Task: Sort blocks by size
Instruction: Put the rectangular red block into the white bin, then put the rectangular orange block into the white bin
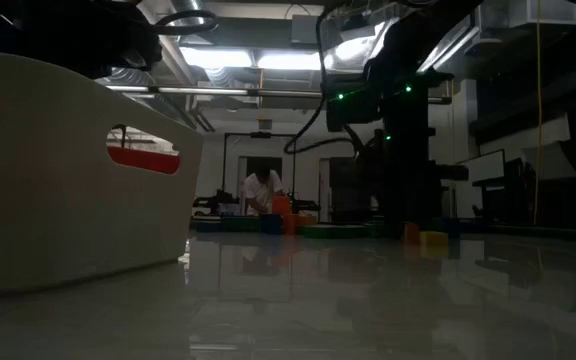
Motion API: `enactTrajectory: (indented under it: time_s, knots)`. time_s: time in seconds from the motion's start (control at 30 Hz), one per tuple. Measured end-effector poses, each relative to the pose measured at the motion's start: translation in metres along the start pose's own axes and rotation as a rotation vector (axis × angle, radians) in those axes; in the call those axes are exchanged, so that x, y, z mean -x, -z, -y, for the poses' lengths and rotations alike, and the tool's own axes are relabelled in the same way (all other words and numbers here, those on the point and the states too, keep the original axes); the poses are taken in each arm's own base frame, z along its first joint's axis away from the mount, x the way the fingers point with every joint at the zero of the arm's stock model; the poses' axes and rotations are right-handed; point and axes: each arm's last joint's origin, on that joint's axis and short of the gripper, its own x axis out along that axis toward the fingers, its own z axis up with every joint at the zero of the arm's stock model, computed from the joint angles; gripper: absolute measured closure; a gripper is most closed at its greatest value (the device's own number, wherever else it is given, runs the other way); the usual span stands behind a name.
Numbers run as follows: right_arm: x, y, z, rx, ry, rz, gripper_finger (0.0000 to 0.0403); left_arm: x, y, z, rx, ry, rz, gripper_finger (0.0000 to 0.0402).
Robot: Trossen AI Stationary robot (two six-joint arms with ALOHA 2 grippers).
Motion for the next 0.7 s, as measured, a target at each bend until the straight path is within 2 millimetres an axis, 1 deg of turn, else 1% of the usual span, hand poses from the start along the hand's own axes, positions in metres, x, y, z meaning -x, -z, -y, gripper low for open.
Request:
enactTrajectory:
  time_s: [0.1,0.17,0.23,0.33,0.43,0.47,0.5,0.6,0.7]
  knots:
    - [-0.003,0.0,-0.002,0.018,0.0,-0.001,0.0249,0.0,0.0,0.0,0.0,0.0,-0.003,0.0272]
    - [-0.003,-0.001,-0.002,0.019,-0.007,-0.002,0.0252,0.0,0.0,0.0,0.011,-0.003,-0.002,0.0259]
    - [-0.004,-0.001,-0.002,0.022,-0.01,-0.001,0.0263,-0.001,0.0,0.0,0.02,-0.006,0.001,0.0237]
    - [-0.004,-0.001,-0.003,0.052,-0.017,0.004,0.0297,-0.003,0.001,-0.001,0.023,-0.009,-0.005,0.0207]
    - [-0.004,-0.002,-0.004,0.082,-0.025,0.011,0.034,-0.001,0.0,-0.001,0.027,-0.005,0.007,0.0189]
    - [-0.004,-0.002,-0.004,0.099,-0.028,0.013,0.0351,-0.001,0.0,0.0,0.034,0.0,0.005,0.0187]
    - [-0.004,-0.002,-0.005,0.118,-0.031,0.015,0.0352,-0.001,0.0,0.0,0.048,0.007,0.003,0.0185]
    - [-0.003,-0.003,-0.006,0.163,-0.044,0.015,0.0352,-0.001,0.001,0.001,0.122,0.044,-0.01,0.0188]
    - [0.001,-0.003,-0.011,0.202,-0.069,0.012,0.0352,-0.001,0.001,0.003,0.136,0.116,-0.037,0.0197]
